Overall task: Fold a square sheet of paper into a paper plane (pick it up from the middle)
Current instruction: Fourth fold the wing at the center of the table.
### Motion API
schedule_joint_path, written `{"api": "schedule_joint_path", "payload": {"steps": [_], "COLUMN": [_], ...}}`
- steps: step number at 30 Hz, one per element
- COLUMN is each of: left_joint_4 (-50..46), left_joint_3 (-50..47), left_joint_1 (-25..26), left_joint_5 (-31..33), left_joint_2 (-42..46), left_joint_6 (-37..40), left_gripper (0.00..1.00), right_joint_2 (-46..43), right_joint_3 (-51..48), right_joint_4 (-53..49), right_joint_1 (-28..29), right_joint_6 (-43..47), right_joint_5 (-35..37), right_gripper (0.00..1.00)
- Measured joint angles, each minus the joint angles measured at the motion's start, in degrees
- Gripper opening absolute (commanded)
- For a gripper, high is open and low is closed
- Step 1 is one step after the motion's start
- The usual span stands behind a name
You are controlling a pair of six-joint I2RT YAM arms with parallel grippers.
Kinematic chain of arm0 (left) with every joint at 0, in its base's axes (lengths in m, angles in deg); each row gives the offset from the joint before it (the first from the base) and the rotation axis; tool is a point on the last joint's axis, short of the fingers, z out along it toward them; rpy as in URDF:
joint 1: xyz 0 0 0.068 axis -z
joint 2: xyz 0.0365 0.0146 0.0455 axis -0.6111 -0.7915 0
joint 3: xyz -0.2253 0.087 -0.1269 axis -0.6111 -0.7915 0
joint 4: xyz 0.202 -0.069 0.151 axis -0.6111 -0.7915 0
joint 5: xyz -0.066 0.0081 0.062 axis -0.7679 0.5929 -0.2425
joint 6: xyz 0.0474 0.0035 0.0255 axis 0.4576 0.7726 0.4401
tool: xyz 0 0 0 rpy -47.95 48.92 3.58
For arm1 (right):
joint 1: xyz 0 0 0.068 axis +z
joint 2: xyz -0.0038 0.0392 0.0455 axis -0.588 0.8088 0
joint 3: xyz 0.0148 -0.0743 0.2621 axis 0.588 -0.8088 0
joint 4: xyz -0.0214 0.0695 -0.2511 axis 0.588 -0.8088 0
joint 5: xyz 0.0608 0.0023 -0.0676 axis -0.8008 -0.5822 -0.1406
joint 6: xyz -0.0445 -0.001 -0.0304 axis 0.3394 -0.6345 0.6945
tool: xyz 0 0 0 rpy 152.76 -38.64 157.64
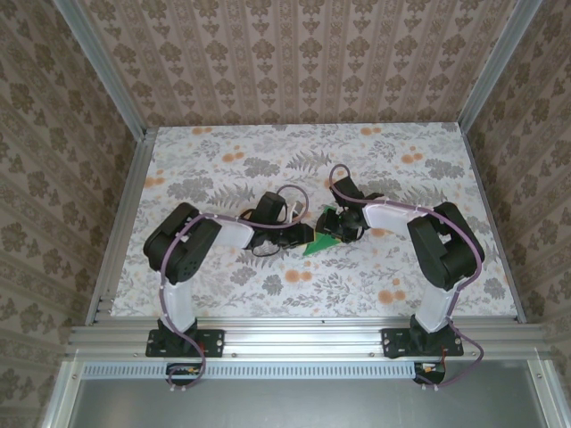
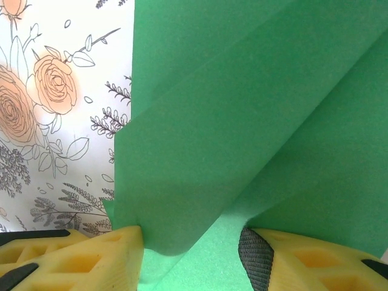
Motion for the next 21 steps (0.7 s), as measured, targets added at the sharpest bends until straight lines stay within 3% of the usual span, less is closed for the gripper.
{"api": "schedule_joint_path", "payload": {"steps": [11,21], "left_joint_4": [-0.92,-1.60], "left_joint_3": [1.86,0.00], "left_joint_1": [-0.22,-0.37], "left_joint_5": [-2.99,-1.92], "left_joint_2": [-1.51,1.05], "left_joint_6": [1.77,2.14], "left_gripper": [0.15,0.24], "right_joint_2": [0.33,0.66], "right_joint_3": [0.35,0.94], "right_joint_4": [-0.63,-1.25], "right_joint_1": [-0.11,-0.09], "right_joint_6": [-0.20,-0.35], "right_joint_5": [0.02,0.04], "right_gripper": [0.51,0.53]}}
